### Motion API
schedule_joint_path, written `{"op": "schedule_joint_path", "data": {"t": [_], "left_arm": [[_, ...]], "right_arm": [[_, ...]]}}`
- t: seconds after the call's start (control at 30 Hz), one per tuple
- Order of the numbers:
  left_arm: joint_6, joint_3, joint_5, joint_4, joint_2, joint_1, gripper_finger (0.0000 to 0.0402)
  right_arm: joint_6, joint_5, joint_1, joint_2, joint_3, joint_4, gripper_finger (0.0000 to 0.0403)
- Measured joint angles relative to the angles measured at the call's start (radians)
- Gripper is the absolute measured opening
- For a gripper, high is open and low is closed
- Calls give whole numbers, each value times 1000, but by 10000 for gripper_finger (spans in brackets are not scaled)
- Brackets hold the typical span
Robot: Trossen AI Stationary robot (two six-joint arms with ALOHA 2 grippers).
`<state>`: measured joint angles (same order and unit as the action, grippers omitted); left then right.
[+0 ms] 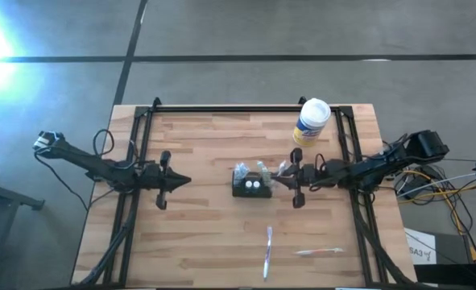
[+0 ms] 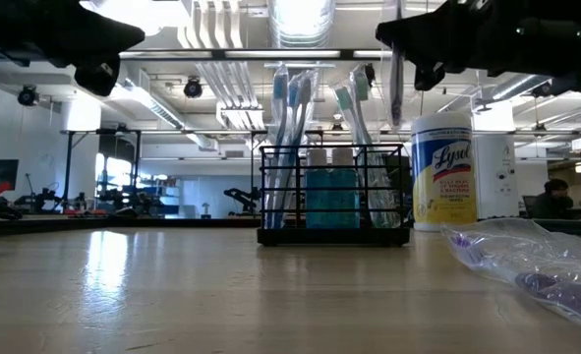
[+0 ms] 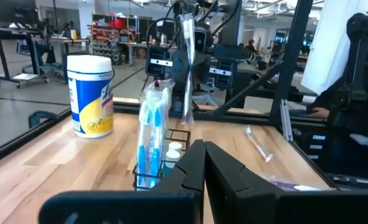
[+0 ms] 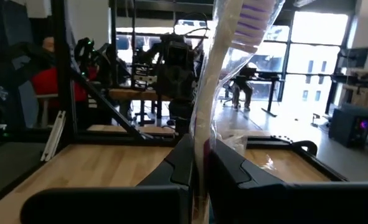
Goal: Pick & Place toothbrushing station
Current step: Put the purple toothbrush into the wire organizer
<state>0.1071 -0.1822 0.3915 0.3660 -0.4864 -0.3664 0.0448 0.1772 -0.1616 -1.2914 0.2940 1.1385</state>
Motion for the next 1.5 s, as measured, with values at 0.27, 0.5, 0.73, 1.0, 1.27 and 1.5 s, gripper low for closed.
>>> {"op": "schedule_joint_path", "data": {"t": [0.27,0.5,0.73,1.0,1.27,1.5], "left_arm": [[9,4,-7,0,0,-2,9],[5,7,-7,-1,-1,-2,9],[2,7,-8,0,-1,-3,9],[-2,7,-12,-1,-1,-3,9],[-2,7,-13,-1,-1,-3,9],[-6,7,-13,-1,-1,-3,9]], "right_arm": [[5,361,-113,-157,82,3,18],[37,670,-206,-314,169,5,18],[29,725,-227,-394,204,54,18],[-6,743,-229,-461,175,165,18],[-11,742,-238,-523,177,246,18],[-16,742,-242,-537,177,260,18]]}}
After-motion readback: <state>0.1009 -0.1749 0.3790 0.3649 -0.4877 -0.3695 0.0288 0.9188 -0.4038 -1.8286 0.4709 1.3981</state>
